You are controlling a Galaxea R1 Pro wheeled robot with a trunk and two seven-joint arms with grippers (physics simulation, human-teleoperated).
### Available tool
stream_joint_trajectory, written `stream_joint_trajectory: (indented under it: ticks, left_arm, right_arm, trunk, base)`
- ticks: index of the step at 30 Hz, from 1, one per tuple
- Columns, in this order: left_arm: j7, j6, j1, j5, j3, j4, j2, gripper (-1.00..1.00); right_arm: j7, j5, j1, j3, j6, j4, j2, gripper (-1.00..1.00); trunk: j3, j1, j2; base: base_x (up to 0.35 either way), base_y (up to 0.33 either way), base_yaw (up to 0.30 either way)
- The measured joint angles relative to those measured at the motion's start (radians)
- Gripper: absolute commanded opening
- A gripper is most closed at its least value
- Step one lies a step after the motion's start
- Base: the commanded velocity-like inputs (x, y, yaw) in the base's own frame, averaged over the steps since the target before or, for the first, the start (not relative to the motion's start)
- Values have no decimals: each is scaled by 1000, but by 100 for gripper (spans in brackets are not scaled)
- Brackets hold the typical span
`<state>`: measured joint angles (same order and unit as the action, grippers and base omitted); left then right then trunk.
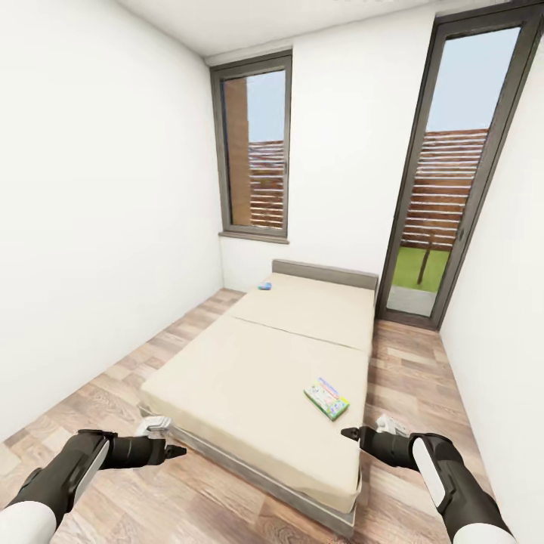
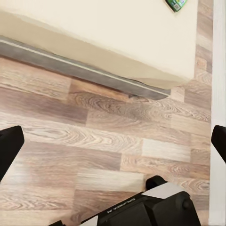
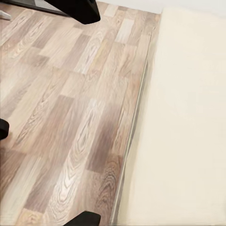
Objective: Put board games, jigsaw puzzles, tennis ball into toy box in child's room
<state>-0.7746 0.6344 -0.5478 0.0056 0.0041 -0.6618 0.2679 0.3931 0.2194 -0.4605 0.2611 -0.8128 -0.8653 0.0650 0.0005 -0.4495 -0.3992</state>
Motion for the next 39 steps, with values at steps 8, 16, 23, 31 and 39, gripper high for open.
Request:
stream_joint_trajectory:
  ticks: [8,16,23,31,39]
  left_arm:
    - [0,-2,0,0,0,0,6,100]
    - [0,-3,0,1,0,0,10,100]
    - [0,-2,0,1,0,0,11,100]
    - [0,-2,0,1,0,0,12,100]
    - [2,-3,0,1,0,0,11,100]
  right_arm:
    - [0,0,1,2,0,0,0,100]
    - [0,0,0,2,0,4,1,100]
    - [-1,0,0,3,0,5,1,100]
    - [-1,0,0,7,0,6,1,100]
    - [-3,0,0,11,1,7,0,100]
  trunk:
    - [0,0,0]
    - [0,0,0]
    - [0,0,0]
    - [0,0,0]
    - [0,0,0]
  base:
    - [69,116,-280]
    - [15,18,-280]
    - [77,96,-280]
    - [202,158,-280]
    - [117,35,-280]
